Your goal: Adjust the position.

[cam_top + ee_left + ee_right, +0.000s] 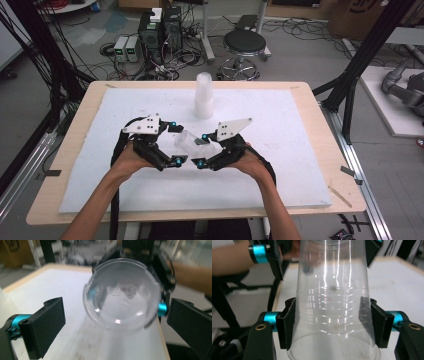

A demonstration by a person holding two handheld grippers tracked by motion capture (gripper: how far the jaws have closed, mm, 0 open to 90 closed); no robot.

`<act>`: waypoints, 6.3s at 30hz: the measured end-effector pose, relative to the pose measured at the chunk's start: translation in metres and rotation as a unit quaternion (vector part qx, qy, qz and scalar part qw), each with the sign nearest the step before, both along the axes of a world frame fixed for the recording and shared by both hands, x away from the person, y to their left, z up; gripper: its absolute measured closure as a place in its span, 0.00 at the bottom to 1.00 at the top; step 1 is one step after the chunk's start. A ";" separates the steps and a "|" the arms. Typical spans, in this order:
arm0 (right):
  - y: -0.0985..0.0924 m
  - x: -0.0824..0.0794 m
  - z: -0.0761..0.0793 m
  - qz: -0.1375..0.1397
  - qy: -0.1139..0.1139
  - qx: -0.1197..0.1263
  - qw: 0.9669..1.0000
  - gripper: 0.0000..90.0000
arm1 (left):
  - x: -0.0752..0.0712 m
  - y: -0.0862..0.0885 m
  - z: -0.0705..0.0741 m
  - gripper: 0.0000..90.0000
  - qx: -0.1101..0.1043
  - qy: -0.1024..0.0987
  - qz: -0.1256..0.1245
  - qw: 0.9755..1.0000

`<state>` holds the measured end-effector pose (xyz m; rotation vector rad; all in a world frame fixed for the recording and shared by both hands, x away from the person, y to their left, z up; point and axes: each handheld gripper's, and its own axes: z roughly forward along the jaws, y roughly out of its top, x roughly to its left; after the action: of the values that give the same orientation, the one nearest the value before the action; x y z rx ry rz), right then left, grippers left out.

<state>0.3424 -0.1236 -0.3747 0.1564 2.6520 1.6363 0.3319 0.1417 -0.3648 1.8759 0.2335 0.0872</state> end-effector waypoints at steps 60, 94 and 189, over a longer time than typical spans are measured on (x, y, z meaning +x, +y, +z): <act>0.039 0.007 0.035 0.063 0.006 -0.315 0.947 0.39 | 0.018 -0.039 0.006 0.46 0.257 0.051 -0.096 0.960; 0.006 0.005 0.052 0.011 -0.029 -0.118 0.993 0.15 | 0.012 -0.007 -0.029 0.46 0.116 0.052 -0.062 0.990; -0.019 0.004 0.011 0.018 0.019 0.145 0.989 0.36 | -0.006 -0.004 -0.040 0.02 -0.042 0.024 0.011 0.999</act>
<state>0.3466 -0.1424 -0.3636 0.1447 2.4412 2.0428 0.3255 0.1376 -0.4047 1.7934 0.2869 0.0477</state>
